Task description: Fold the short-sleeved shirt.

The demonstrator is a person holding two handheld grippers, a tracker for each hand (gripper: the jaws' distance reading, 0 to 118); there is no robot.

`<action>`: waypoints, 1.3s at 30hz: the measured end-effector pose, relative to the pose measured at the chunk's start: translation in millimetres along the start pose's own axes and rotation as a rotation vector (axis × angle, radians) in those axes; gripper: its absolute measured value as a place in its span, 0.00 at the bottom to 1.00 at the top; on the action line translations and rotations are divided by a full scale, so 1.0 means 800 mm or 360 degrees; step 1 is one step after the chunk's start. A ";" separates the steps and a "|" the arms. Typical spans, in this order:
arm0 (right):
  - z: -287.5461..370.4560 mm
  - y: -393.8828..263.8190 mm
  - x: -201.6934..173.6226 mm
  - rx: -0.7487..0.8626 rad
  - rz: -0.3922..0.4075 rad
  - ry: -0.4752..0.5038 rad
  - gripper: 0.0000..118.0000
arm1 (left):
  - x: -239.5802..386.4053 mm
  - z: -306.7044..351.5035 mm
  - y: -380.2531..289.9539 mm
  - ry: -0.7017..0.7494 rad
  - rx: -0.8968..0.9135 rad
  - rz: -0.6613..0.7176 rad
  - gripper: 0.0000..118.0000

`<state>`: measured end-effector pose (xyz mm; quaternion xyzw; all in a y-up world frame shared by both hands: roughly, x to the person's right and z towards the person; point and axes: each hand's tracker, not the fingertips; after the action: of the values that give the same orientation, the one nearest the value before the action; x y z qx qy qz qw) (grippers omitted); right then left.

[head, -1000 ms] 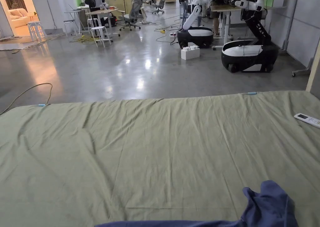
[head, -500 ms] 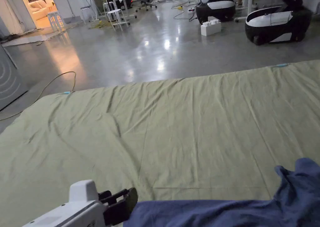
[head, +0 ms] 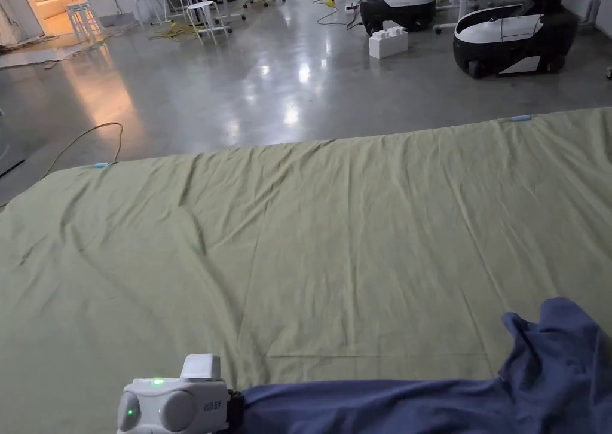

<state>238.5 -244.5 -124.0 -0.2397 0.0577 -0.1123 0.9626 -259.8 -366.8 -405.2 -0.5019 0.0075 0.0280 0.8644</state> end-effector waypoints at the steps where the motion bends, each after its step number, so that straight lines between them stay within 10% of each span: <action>1: -0.008 0.004 0.003 -0.0013 0.0011 -0.0001 0.00 | 0.001 -0.006 0.003 0.0011 -0.0031 -0.0033 0.09; 4: -0.041 0.026 0.014 -0.0026 0.0117 -0.0035 0.02 | 0.003 -0.017 0.011 0.0017 -0.0107 -0.0004 0.09; 8: -0.131 0.078 0.051 -0.0182 0.0169 -0.0062 0.74 | 0.010 -0.018 0.015 0.0030 -0.0177 -0.0086 0.09; 12: -0.246 0.104 0.093 -0.0466 0.0096 -0.0161 0.72 | 0.008 -0.019 0.022 0.0045 -0.0215 -0.0025 0.09; 17: -0.365 0.090 0.114 -0.0793 0.0348 -0.0409 0.72 | -0.002 -0.023 0.029 0.0008 -0.0250 -0.0006 0.09; 21: -0.413 0.053 0.129 -0.0950 0.0180 -0.0433 0.58 | -0.014 -0.019 0.028 -0.0057 -0.0254 0.0240 0.09; 24: -0.396 0.055 0.123 -0.0853 0.0187 -0.0447 0.49 | -0.008 -0.012 0.023 -0.0043 -0.0233 0.0206 0.09; 26: -0.381 0.061 0.117 -0.0802 0.0248 -0.0403 0.01 | 0.004 -0.008 0.017 -0.0002 -0.0189 0.0065 0.09; 29: -0.361 0.066 0.118 -0.0740 0.0129 -0.0293 0.01 | 0.018 0.007 0.006 0.0026 -0.0105 -0.0279 0.08; 39: -0.128 0.055 0.088 -0.0337 0.0027 -0.0133 0.01 | -0.053 0.206 -0.122 -0.0336 0.0367 0.0067 0.07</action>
<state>297.7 -269.8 -239.2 -0.3440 0.0310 -0.0871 0.9344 -299.1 -273.6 -237.1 -0.3932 -0.0698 0.0977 0.9116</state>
